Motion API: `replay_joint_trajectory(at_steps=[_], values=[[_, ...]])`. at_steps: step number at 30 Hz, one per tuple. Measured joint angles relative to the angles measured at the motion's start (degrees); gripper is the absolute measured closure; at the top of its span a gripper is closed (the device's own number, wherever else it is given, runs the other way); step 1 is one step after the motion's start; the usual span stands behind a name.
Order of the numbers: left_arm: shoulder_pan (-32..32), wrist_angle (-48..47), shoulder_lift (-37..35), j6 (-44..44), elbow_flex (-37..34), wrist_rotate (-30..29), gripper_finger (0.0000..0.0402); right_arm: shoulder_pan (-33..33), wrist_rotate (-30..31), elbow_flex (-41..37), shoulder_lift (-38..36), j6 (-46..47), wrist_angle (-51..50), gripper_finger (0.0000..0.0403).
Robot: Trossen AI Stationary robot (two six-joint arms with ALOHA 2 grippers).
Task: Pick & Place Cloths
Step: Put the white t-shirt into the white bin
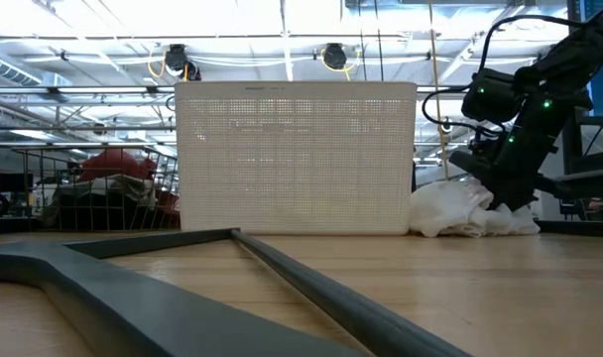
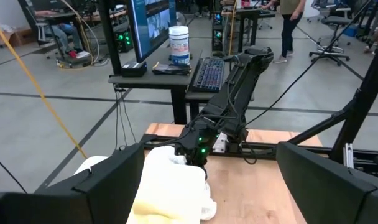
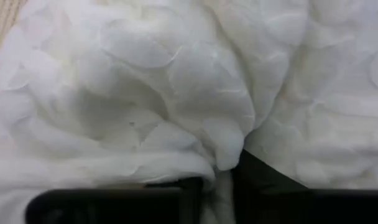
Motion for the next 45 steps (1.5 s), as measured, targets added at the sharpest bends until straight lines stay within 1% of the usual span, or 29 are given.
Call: replay_joint_trajectory(at_steps=[2,7,12,16,20,25,29,34,38,42,45], values=[[0.0,0.0,0.0,0.0,0.0,0.0,0.0036,0.0,-0.2,-0.1,-0.3,0.0,0.2,0.0370],[0.0,0.0,0.0,-1.5,0.0,0.0,0.0036,0.0,-0.6,-0.4,-3.6,1.1,1.2,0.0370],[0.0,0.0,0.0,-1.5,0.0,0.0,0.0036,0.0,1.2,-0.4,-9.7,3.2,2.3,0.0370],[0.0,0.0,0.0,-1.5,0.0,0.0,0.0036,0.0,1.5,-0.5,-15.2,4.3,2.8,0.0371],[0.0,0.0,0.0,-1.5,0.0,0.0,0.0036,0.0,3.8,-0.1,-19.9,5.1,2.1,0.0372],[0.0,-0.1,0.0,-1.5,0.0,-0.5,0.0037,0.0,6.8,1.8,-23.6,5.7,2.7,0.0372],[0.0,-0.2,0.0,-1.5,0.0,-0.6,0.0036,0.0,9.7,4.6,-25.2,5.2,3.1,0.0372],[0.0,-0.4,0.0,-1.5,0.0,-0.7,0.0036,0.0,12.7,9.9,-26.0,1.7,3.2,0.0372],[0.0,-0.8,0.0,-1.5,0.0,-0.7,0.0036,0.0,15.8,15.5,-26.0,-2.6,3.2,0.0372],[0.0,-3.5,0.0,-2.7,0.0,-0.8,0.0037,0.0,18.5,21.7,-26.0,-7.6,3.4,0.0373],[0.1,-6.0,0.0,-4.2,0.0,-0.8,0.0036,0.0,18.8,26.5,-26.0,-11.5,3.6,0.0373]])
